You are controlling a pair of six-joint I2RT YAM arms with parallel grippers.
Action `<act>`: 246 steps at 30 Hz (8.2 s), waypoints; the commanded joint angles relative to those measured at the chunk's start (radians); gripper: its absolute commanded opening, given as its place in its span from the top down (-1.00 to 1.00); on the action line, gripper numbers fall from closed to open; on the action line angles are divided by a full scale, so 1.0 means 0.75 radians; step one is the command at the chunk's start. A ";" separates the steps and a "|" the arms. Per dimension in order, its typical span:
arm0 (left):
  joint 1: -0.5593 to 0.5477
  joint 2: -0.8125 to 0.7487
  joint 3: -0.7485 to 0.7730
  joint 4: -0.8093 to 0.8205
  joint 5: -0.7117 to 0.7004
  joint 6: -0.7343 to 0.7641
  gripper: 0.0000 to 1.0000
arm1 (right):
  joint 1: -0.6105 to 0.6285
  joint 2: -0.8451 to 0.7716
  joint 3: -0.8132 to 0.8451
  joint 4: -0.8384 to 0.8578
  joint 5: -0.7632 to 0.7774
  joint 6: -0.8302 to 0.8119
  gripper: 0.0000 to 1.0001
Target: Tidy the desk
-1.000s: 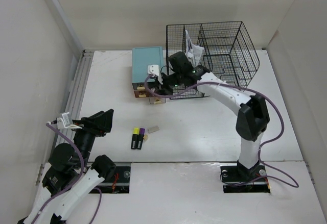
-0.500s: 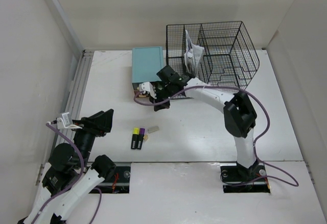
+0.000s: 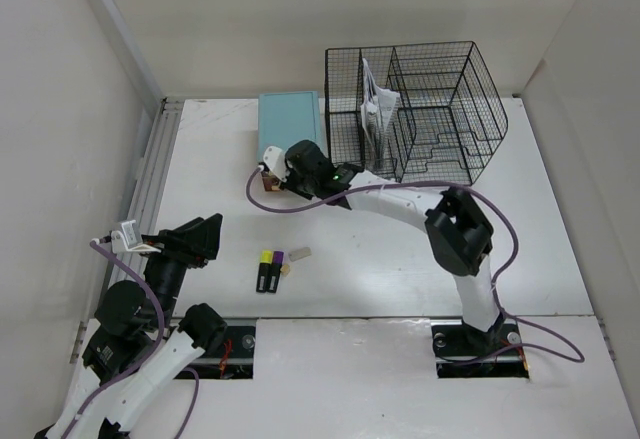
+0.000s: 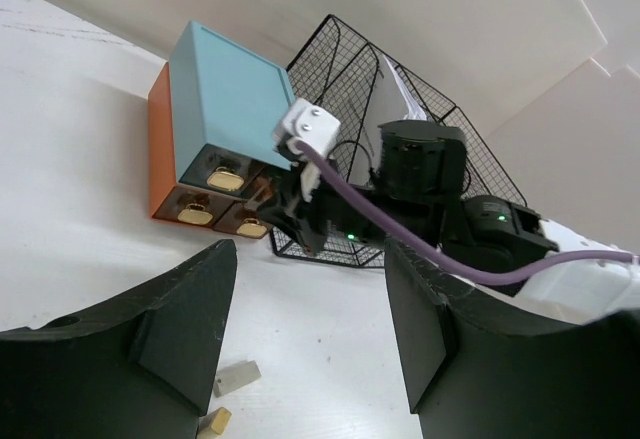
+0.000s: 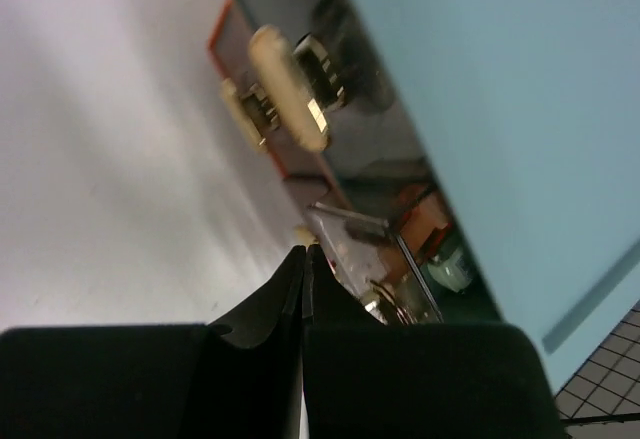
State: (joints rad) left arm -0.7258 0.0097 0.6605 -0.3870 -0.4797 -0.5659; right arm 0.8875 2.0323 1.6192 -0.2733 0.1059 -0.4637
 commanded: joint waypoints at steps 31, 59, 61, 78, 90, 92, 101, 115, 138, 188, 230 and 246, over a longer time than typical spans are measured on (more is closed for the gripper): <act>0.134 0.654 -0.739 1.293 0.142 -0.608 1.00 | -0.183 -0.561 0.046 -0.086 -0.516 -0.024 -1.00; 0.661 2.261 -0.414 2.320 0.830 -0.704 0.02 | -0.510 -0.755 -0.112 0.125 -1.088 0.393 0.08; 0.661 2.274 -0.400 2.320 0.811 -0.716 0.04 | -0.510 -0.754 -0.112 0.125 -1.100 0.393 0.08; 0.673 2.509 -0.316 2.428 0.664 -0.743 0.20 | -0.510 -0.742 -0.124 0.150 -1.131 0.422 0.08; 0.673 2.448 -0.621 2.743 0.727 -0.792 1.00 | -0.510 -0.730 -0.150 0.150 -1.131 0.393 0.08; 0.661 2.423 -0.733 2.804 0.728 -0.792 1.00 | -0.510 -0.730 -0.150 0.150 -1.131 0.379 0.08; 0.618 2.272 -0.936 2.829 0.773 -0.804 0.09 | -0.457 -0.675 -0.132 0.093 -1.131 0.271 -0.43; 0.571 1.098 -0.797 1.673 0.730 -0.488 0.17 | -0.365 -0.636 -0.120 -0.116 -0.929 -0.171 -0.71; 0.530 0.376 -0.020 0.311 0.914 0.401 -0.72 | 0.097 -0.061 -0.062 -0.580 -0.851 -0.785 -0.24; 0.530 0.275 -0.003 0.287 0.836 0.401 -0.76 | 0.187 0.117 0.326 -0.081 0.057 -0.249 1.00; 0.530 0.251 -0.003 0.275 0.824 0.401 -0.76 | 0.120 0.053 0.122 -0.889 -1.123 -1.083 -0.08; 0.530 0.251 -0.003 0.275 0.811 0.401 -0.76 | 0.209 0.150 0.079 -0.667 -1.045 -0.861 -0.06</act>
State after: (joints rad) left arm -0.3218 0.2115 0.6415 -0.2150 0.1307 -0.2703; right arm 1.0222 2.1315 1.6852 -0.8257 -0.6510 -1.1297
